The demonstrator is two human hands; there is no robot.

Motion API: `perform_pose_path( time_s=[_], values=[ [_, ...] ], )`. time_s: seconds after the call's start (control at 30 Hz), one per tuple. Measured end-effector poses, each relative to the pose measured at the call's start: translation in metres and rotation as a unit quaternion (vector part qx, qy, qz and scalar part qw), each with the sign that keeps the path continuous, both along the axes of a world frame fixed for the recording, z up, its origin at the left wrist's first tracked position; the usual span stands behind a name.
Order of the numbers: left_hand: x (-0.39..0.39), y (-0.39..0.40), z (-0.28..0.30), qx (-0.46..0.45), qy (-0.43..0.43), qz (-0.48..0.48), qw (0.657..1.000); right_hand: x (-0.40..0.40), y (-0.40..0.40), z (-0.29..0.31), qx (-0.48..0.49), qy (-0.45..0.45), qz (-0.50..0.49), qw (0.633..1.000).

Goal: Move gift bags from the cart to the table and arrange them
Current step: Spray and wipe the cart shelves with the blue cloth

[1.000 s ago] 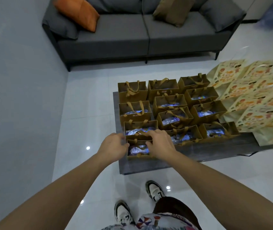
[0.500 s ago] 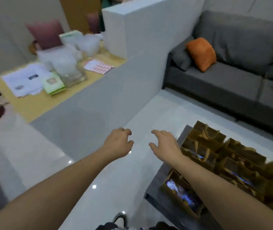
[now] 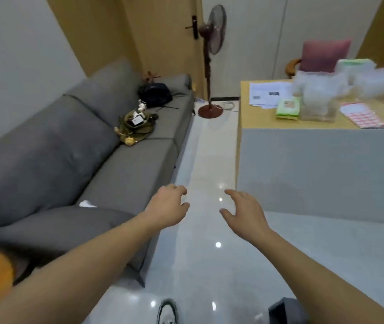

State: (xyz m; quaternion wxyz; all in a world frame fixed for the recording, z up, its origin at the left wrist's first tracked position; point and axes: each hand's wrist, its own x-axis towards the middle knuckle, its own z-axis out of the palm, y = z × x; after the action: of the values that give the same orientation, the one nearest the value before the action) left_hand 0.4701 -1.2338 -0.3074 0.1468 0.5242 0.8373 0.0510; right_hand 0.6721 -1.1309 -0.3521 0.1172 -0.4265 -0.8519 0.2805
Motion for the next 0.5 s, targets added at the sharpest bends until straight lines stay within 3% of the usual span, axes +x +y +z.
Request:
perform_pose_path(
  time_s=[0.23,0.5],
  values=[
    [-0.082,-0.182,-0.002,0.013,0.0,0.199,0.98,-0.137,-0.11,0.011,0.012,0.009,0.191,0.982],
    [-0.16,-0.406,-0.025,0.026,-0.045,0.382,0.923,-0.281,-0.295,-0.007,-0.012,-0.004,0.342,0.94]
  ],
)
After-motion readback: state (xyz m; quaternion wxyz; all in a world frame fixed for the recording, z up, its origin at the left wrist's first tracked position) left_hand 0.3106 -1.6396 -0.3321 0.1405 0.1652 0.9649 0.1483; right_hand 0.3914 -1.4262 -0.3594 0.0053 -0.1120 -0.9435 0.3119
